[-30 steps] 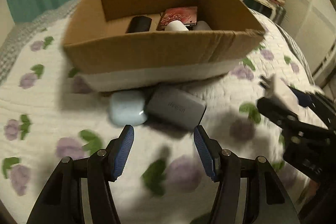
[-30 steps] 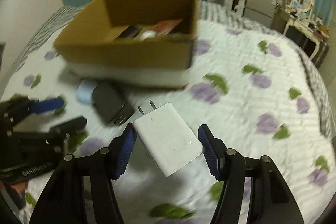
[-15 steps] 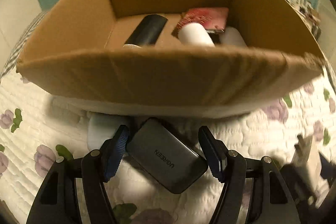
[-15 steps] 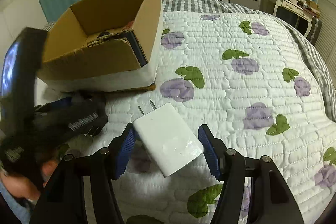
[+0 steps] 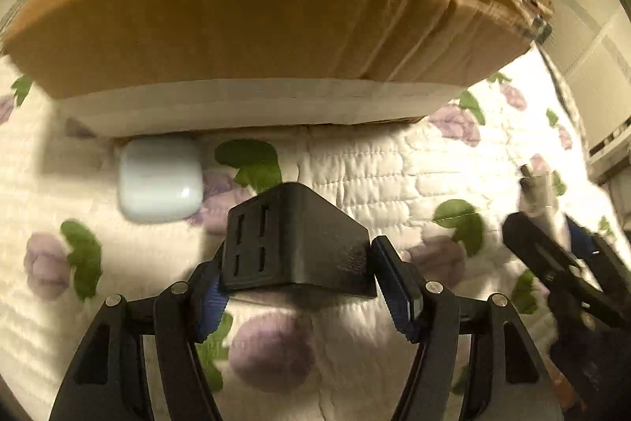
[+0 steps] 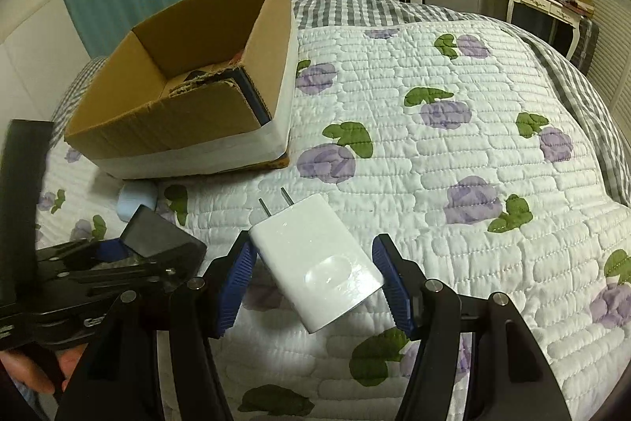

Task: Organize rigid objects
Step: 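Lower the white charger and grey power bank into the box and open both tools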

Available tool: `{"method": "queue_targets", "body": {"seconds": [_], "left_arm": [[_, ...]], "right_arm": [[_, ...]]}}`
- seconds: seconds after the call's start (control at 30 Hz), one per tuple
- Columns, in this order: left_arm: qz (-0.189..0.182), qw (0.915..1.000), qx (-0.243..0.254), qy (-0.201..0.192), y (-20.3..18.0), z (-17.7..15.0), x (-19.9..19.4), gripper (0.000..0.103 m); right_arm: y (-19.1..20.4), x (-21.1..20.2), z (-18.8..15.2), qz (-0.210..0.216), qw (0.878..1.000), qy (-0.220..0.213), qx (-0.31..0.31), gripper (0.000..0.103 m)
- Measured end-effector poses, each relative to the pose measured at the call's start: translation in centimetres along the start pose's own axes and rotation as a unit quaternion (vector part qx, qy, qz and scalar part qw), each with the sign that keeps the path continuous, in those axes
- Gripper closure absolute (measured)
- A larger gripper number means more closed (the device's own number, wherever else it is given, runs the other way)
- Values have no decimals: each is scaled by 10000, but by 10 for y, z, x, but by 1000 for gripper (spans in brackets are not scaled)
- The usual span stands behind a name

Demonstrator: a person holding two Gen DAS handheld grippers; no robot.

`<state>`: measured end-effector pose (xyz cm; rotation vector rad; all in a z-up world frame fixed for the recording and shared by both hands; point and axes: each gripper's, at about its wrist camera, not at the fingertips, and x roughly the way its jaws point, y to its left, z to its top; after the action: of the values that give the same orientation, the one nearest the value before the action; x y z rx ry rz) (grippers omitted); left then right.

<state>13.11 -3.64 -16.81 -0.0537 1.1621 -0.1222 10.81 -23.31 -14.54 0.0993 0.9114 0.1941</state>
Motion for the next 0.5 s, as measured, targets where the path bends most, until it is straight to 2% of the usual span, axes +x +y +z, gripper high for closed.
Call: {"method": "queue_targets", "body": {"seconds": [0.13, 0.3, 0.33, 0.37, 0.43, 0.5], "left_arm": [[28, 10000, 76, -24, 0, 7, 11, 36], [-87, 9998, 12, -192, 2, 2, -1, 37], [-111, 9996, 6, -253, 3, 1, -5, 40], [-112, 9994, -20, -338, 4, -1, -9, 52], [-248, 9989, -20, -398, 2, -5, -20, 55], [-208, 9988, 73, -439, 3, -9, -25, 55]], "right_arm": [[-3, 5, 0, -6, 10000, 55, 30, 42], [-4, 9, -2, -12, 10000, 76, 13, 42], [-4, 8, -1, -24, 10000, 72, 23, 42], [-4, 7, -1, -46, 10000, 51, 23, 42], [-2, 2, 1, -50, 10000, -34, -17, 42], [2, -5, 3, -62, 9999, -108, -57, 42]]}}
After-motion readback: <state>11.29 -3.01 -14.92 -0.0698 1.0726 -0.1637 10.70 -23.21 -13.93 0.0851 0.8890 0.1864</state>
